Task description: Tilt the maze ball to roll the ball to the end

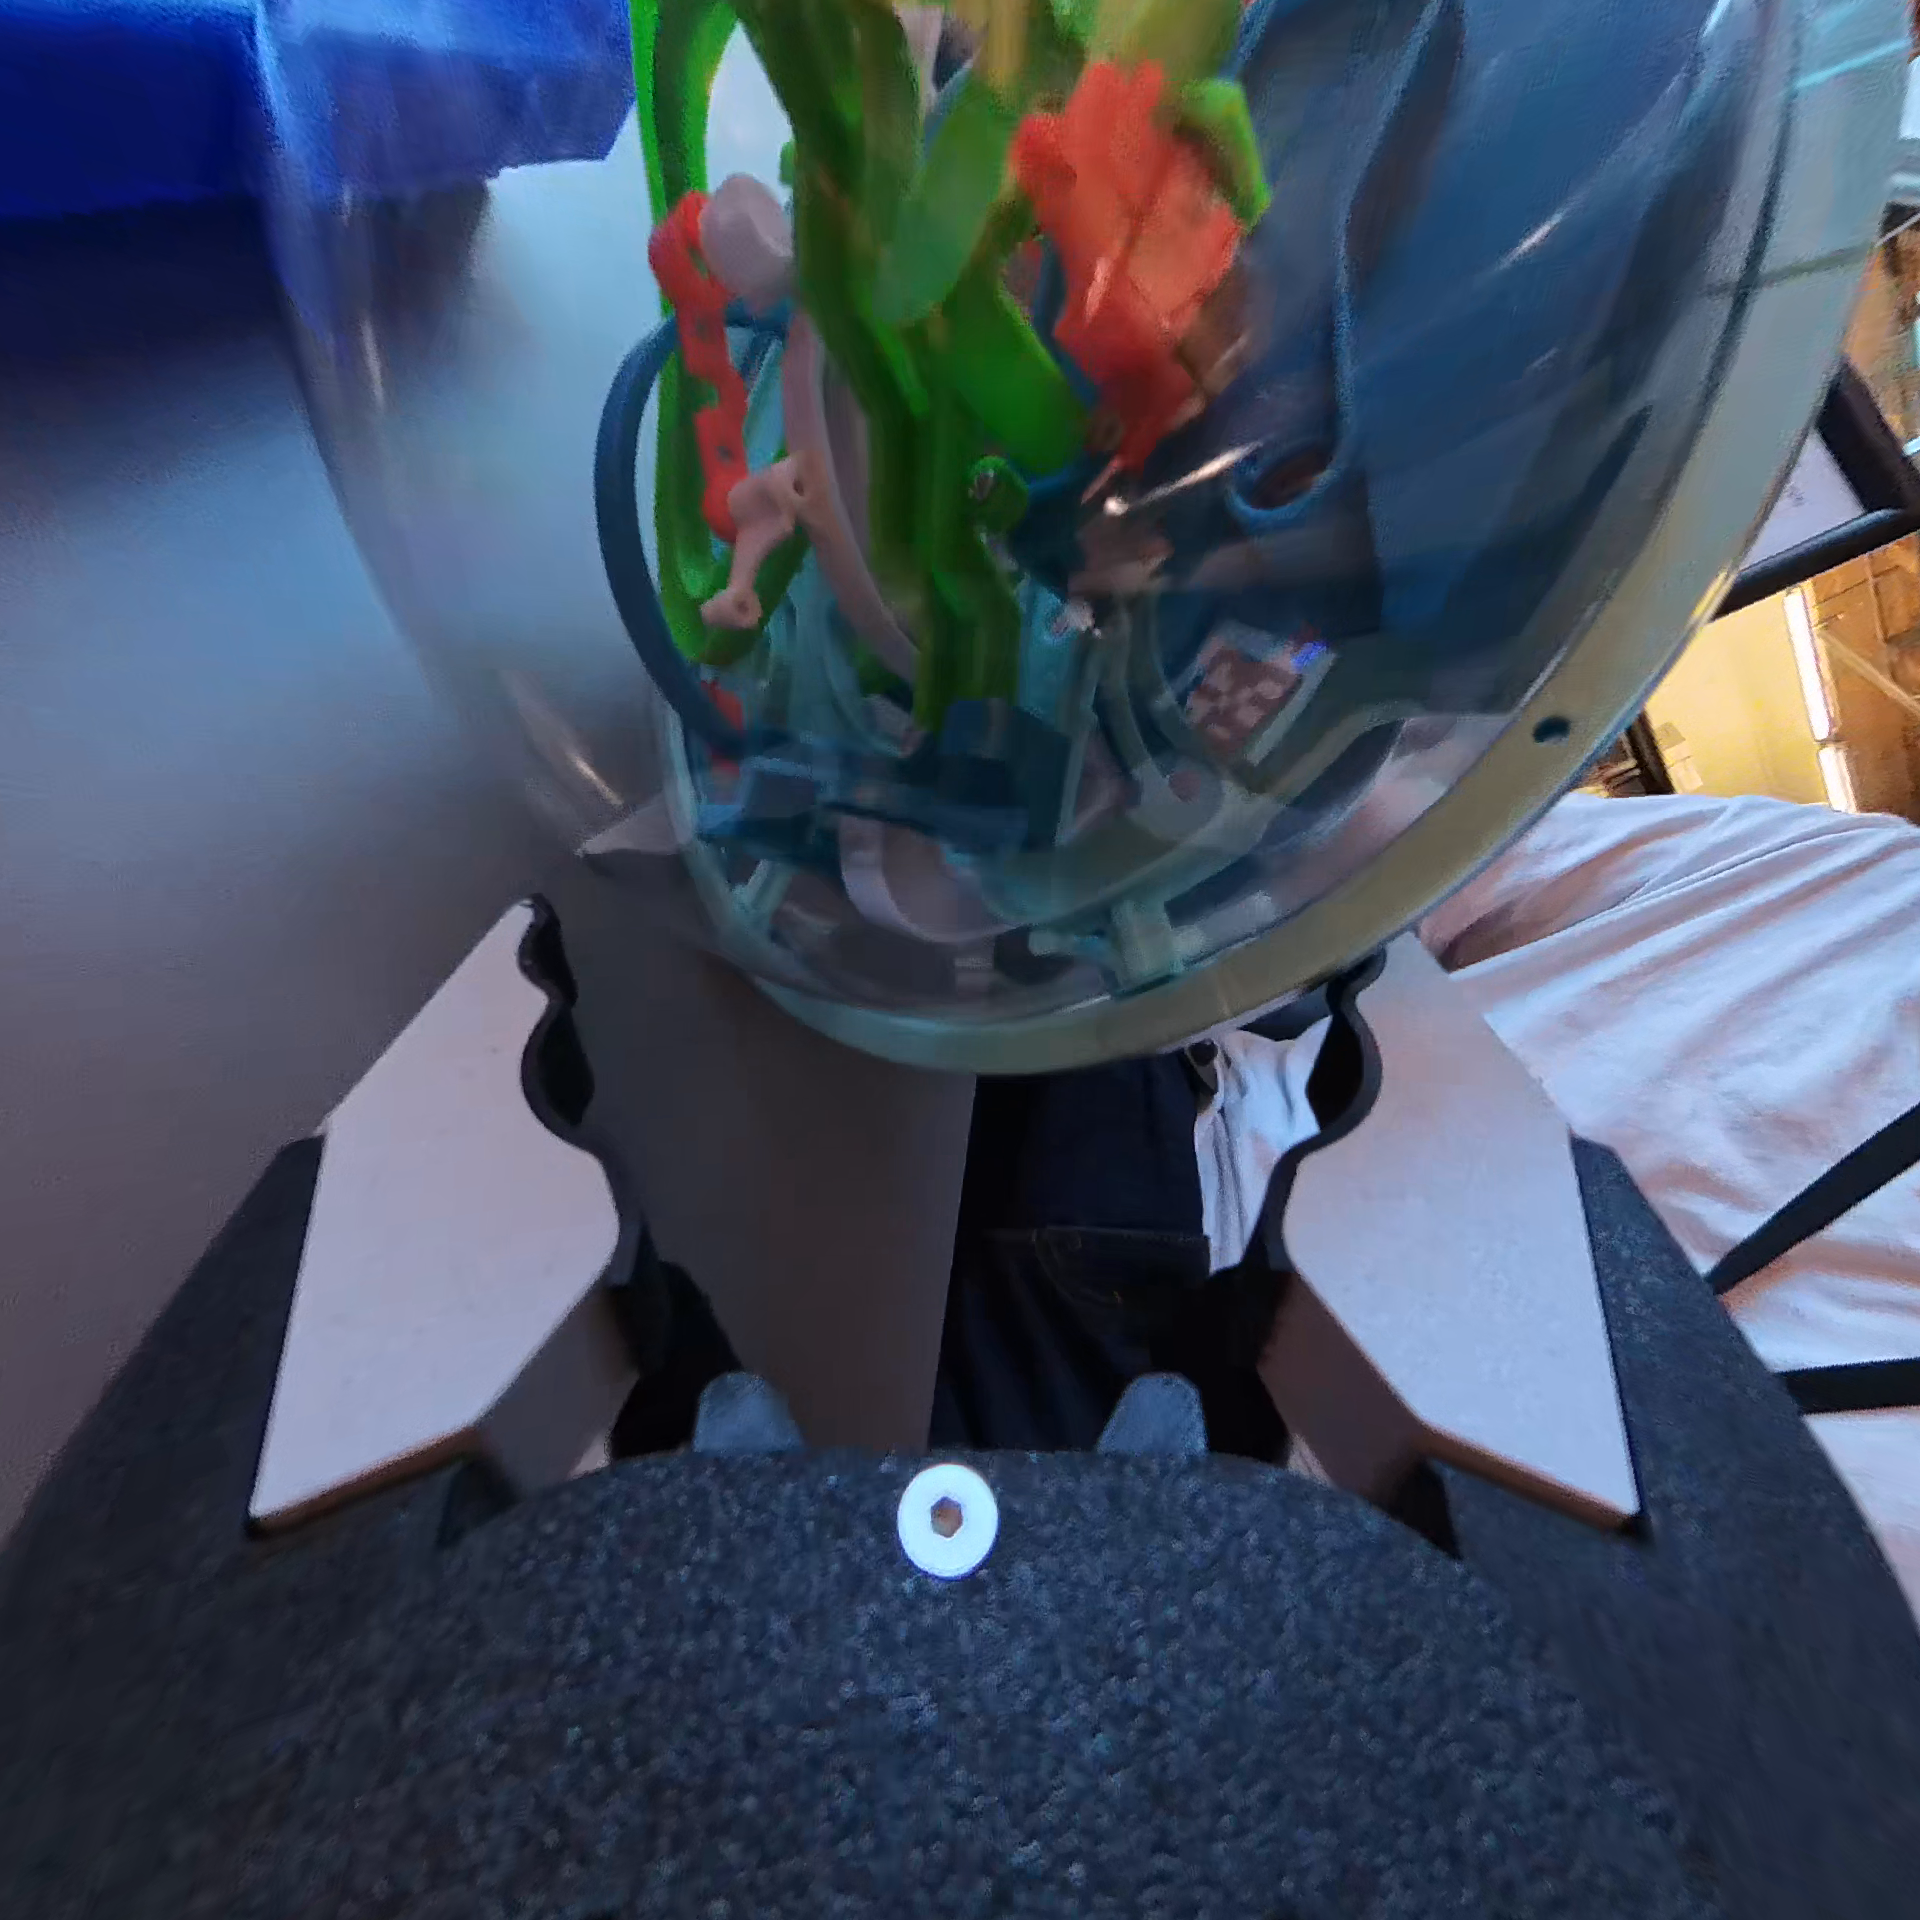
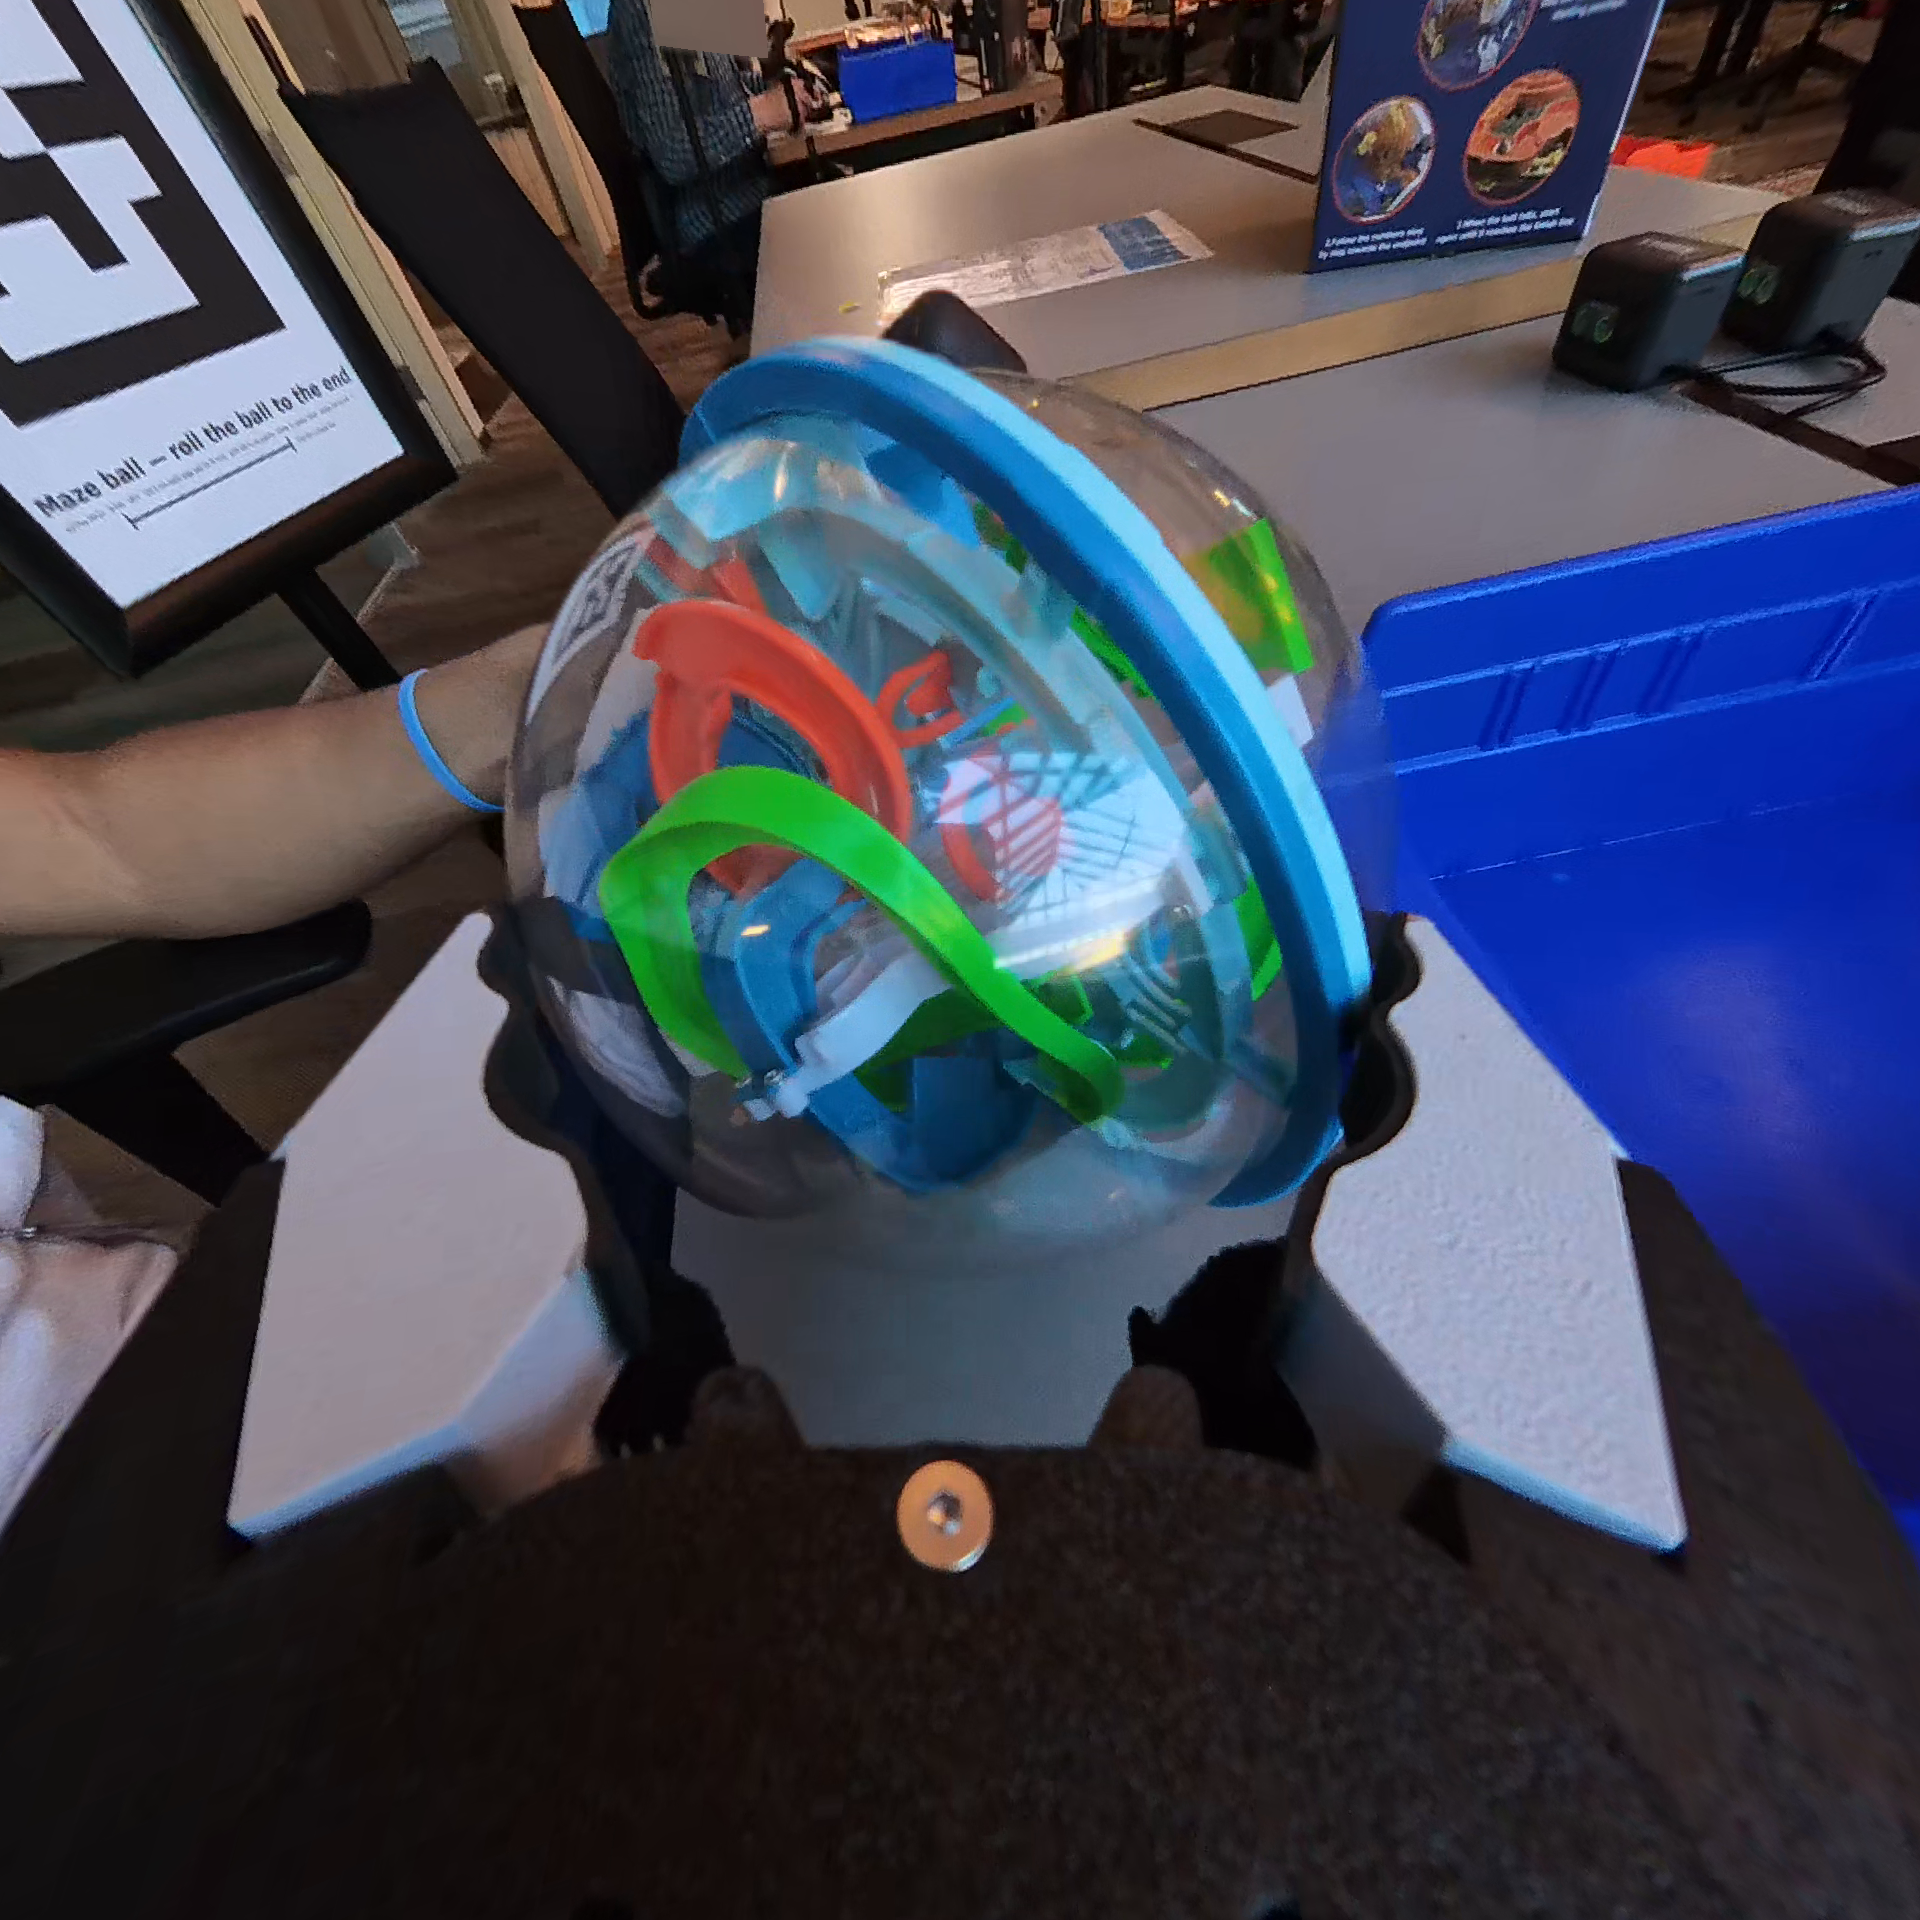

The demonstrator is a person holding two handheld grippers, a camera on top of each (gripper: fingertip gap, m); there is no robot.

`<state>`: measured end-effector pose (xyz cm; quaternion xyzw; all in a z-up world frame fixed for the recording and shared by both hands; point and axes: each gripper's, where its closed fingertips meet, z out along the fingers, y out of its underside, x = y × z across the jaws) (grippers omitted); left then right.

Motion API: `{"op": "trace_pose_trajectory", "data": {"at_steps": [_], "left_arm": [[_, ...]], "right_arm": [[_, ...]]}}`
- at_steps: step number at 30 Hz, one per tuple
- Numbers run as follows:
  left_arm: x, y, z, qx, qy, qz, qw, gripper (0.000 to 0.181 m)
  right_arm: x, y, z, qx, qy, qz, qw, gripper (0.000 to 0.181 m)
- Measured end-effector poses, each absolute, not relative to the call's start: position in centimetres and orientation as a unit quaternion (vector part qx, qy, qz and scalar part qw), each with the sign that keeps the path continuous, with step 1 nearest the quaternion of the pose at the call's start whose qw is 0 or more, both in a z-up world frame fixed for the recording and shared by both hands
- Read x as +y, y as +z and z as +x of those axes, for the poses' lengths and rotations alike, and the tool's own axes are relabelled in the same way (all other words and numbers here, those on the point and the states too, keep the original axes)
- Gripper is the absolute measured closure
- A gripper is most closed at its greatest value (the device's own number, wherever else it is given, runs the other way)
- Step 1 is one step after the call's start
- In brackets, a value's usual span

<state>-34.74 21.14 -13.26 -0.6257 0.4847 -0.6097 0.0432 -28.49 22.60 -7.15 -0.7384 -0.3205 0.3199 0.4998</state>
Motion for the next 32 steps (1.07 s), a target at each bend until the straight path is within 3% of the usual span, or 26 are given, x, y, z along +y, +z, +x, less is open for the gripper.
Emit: {"op": "trace_pose_trajectory", "data": {"at_steps": [4, 8, 13, 20, 25, 32], "left_arm": [[21.8, -13.4, -35.3, 0.521, -0.565, -0.635, 0.086, 0.043], [24.1, -12.4, -36.5, 0.571, -0.464, -0.647, 0.199, 0.023], [24.2, -9.7, -35.3, 0.614, -0.401, -0.613, 0.294, 0.023], [24.8, -11.6, -36.1, 0.586, -0.428, -0.635, 0.265, 0.024], [25.1, -12.0, -36.4, 0.563, -0.468, -0.632, 0.252, 0.025], [24.0, -12.9, -36.2, 0.561, -0.497, -0.627, 0.212, 0.025]], "right_arm": [[22.4, -7.1, -28.6, -0.327, 0.315, -0.739, 0.498, 0.030], [23.0, -6.9, -28.7, -0.313, 0.327, -0.742, 0.494, 0.031], [24.0, -6.2, -29.9, -0.317, 0.337, -0.736, 0.495, 0.034], [24.3, -5.1, -29.3, -0.310, 0.351, -0.691, 0.550, 0.037], [25.0, -7.9, -29.7, -0.312, 0.362, -0.696, 0.537, 0.028], [24.6, -7.6, -31.4, -0.304, 0.389, -0.694, 0.524, 0.028]]}}
